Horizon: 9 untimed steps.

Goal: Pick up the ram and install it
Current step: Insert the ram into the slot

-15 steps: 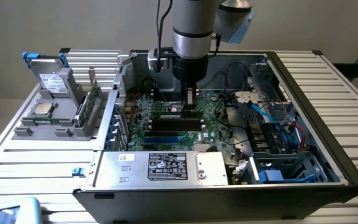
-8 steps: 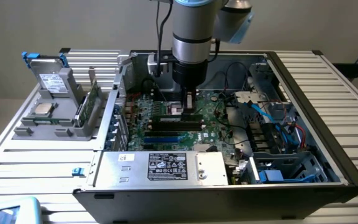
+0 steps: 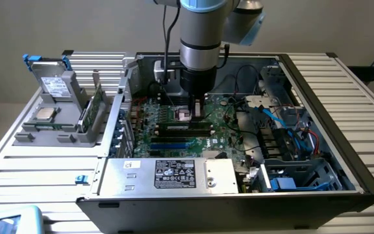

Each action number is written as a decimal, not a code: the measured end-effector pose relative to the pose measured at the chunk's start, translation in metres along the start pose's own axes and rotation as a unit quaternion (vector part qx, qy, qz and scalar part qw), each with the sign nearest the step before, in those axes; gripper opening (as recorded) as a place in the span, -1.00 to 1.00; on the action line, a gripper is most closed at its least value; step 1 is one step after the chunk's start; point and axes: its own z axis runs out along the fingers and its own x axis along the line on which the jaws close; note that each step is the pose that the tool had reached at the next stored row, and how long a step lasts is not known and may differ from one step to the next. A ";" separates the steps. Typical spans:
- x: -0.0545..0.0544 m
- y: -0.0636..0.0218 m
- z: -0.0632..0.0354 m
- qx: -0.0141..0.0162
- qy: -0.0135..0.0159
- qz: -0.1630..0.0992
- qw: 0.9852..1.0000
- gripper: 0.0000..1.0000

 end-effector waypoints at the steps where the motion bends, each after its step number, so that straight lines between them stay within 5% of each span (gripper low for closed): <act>1: 0.000 0.0003 0.0002 0.000 -0.001 0.000 1.000 -0.74; 4: 0.001 0.0010 0.0006 0.001 -0.004 0.000 1.000 -0.74; 9: 0.001 0.0010 0.0028 0.002 -0.004 0.000 1.000 -0.74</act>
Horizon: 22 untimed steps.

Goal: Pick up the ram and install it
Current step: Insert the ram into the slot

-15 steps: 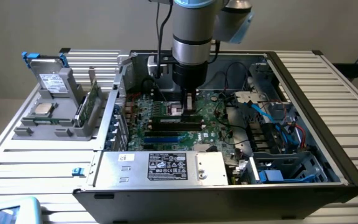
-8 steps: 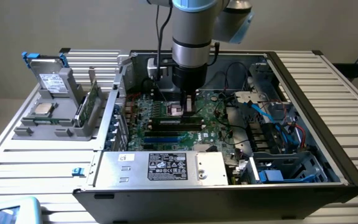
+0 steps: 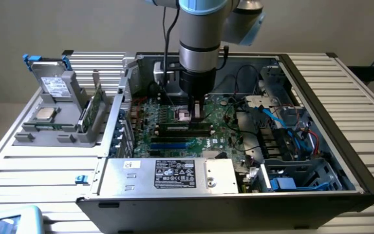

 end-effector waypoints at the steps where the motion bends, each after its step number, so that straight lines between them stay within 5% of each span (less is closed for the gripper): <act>1: 0.000 0.0000 0.0006 0.000 0.000 0.000 1.000 -0.74; 22: 0.000 0.0008 0.0044 0.002 0.000 0.000 1.000 -0.74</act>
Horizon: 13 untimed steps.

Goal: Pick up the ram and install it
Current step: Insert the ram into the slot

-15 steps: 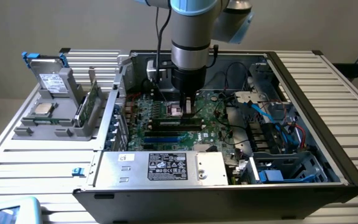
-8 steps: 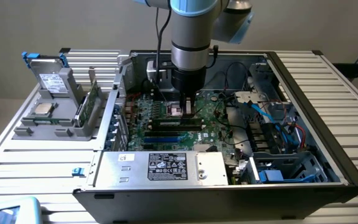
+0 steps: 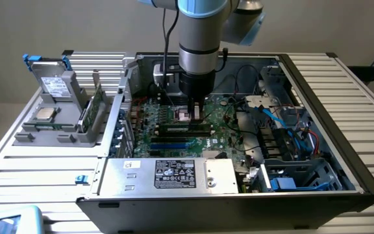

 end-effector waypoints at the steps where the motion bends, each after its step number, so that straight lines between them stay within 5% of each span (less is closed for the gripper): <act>1: 0.000 0.0001 0.0001 0.000 0.000 0.000 1.000 -0.74; 13: 0.000 0.0023 0.0011 0.003 0.000 0.010 1.000 -0.74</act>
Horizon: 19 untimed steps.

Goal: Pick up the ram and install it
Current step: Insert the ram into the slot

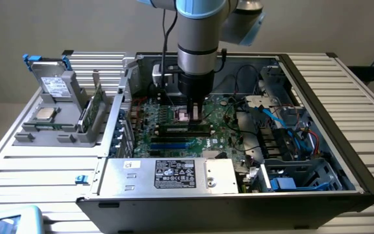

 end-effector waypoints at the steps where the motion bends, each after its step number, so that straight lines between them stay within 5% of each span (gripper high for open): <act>1: 0.000 0.0001 0.0002 0.000 0.000 0.001 1.000 -0.74; 19: -0.001 0.0005 0.0063 0.001 0.000 0.009 1.000 -0.72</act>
